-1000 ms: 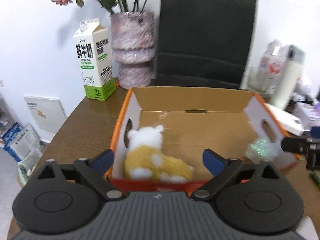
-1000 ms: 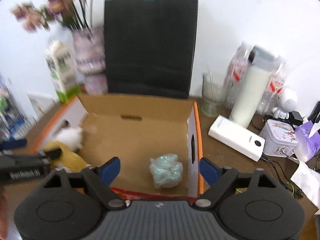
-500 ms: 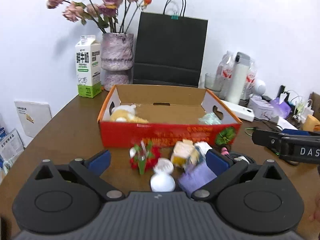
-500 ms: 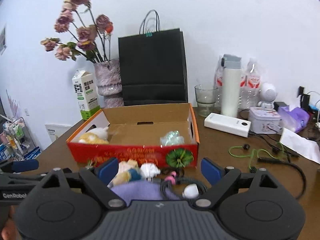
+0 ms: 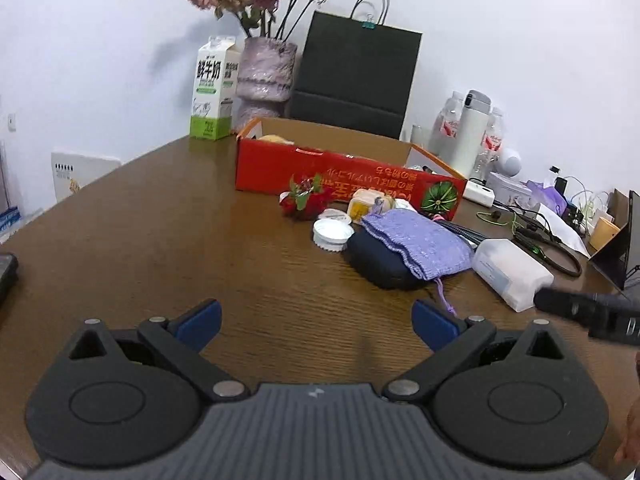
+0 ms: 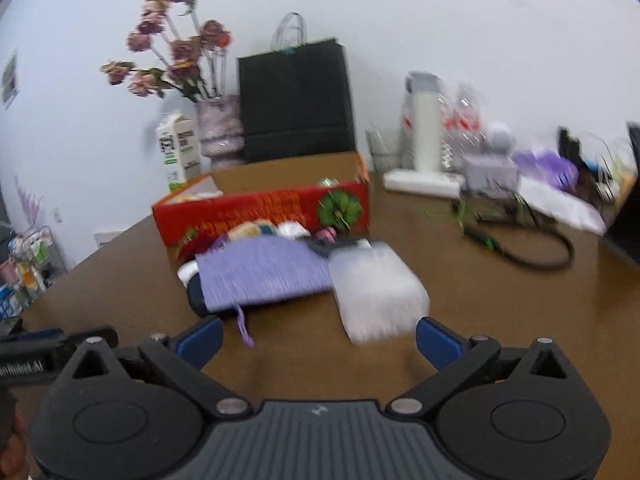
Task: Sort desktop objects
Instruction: 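Move both tools back toward the purple pouch and white cotton box, then grasp the purple pouch with the left tool while the right tool grasps the white cotton box, then lower both items into the cardboard box and open both tools, then grasp the navy pouch with the left tool while the right tool grasps the braided cable, then carry the navy pouch and cable into the box and release both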
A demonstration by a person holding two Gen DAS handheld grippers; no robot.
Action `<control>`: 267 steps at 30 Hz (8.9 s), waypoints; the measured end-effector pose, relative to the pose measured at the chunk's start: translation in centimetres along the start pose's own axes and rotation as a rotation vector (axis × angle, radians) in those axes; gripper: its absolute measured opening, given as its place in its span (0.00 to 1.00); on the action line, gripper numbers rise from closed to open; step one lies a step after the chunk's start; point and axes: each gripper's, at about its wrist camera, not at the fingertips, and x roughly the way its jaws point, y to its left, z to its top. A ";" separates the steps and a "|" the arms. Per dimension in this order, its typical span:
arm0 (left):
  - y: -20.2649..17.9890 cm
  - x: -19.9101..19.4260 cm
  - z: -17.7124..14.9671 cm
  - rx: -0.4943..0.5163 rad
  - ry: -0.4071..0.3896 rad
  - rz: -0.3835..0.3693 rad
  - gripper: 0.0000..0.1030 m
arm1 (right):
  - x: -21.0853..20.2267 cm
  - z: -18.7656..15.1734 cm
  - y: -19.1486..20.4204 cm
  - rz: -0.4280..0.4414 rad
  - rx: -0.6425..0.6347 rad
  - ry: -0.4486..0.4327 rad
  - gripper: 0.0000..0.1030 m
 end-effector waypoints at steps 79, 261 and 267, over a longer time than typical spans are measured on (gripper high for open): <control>-4.2 2.5 15.9 0.147 -0.168 -0.168 0.11 | 2.3 10.6 0.8 0.100 -0.181 -0.086 0.63; 0.9 10.5 19.6 0.088 -0.017 -0.159 0.62 | 9.5 17.5 3.7 0.426 0.039 -0.057 0.17; 1.3 22.8 25.2 0.006 0.151 -0.128 0.62 | 22.0 24.7 3.3 0.435 0.171 0.081 0.17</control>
